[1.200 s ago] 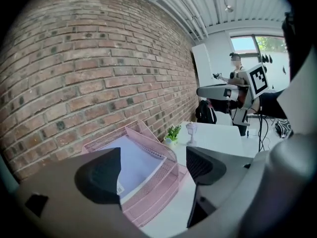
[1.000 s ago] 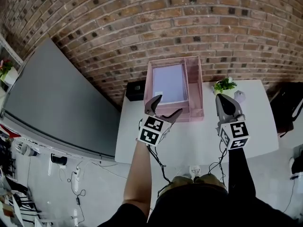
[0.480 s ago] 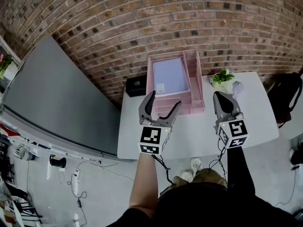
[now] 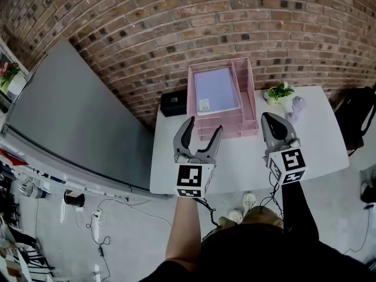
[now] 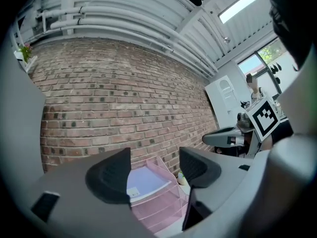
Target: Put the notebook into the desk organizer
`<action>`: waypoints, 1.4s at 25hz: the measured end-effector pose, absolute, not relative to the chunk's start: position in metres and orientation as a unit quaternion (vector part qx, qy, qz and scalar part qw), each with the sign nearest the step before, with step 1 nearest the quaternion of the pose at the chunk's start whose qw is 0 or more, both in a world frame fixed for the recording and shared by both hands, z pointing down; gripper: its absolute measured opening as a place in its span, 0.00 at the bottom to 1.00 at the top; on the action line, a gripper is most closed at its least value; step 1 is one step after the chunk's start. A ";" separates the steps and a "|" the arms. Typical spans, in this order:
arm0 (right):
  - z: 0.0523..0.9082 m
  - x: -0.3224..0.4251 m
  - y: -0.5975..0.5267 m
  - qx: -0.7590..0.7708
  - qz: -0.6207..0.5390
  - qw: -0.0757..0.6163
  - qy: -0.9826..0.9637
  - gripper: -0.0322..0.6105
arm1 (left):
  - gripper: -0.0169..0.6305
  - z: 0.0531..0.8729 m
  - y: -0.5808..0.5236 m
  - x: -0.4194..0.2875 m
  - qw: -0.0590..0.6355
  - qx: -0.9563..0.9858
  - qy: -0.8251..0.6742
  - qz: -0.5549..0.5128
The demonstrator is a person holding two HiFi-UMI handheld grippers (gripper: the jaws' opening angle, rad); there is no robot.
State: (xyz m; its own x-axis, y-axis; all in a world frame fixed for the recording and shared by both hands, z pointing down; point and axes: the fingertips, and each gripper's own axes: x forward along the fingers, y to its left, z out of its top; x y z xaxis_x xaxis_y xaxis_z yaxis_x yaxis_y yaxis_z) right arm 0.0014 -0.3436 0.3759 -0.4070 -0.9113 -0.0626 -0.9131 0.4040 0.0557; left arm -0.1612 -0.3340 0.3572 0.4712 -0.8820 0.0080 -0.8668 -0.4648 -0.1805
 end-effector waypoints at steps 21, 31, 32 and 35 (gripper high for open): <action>0.377 -0.020 -0.349 -0.535 0.040 0.008 0.844 0.05 | 0.04 0.358 -0.335 -0.197 0.078 -0.819 0.566 -0.049; 0.382 -0.025 -0.348 -0.531 0.037 -0.003 0.846 0.05 | 0.04 0.363 -0.335 -0.199 0.070 -0.823 0.561 -0.054; 0.382 -0.025 -0.347 -0.531 0.036 -0.003 0.847 0.05 | 0.04 0.363 -0.335 -0.199 0.069 -0.824 0.561 -0.054; 0.385 -0.027 -0.347 -0.530 0.033 -0.003 0.848 0.05 | 0.04 0.363 -0.333 -0.200 0.068 -0.823 0.561 -0.055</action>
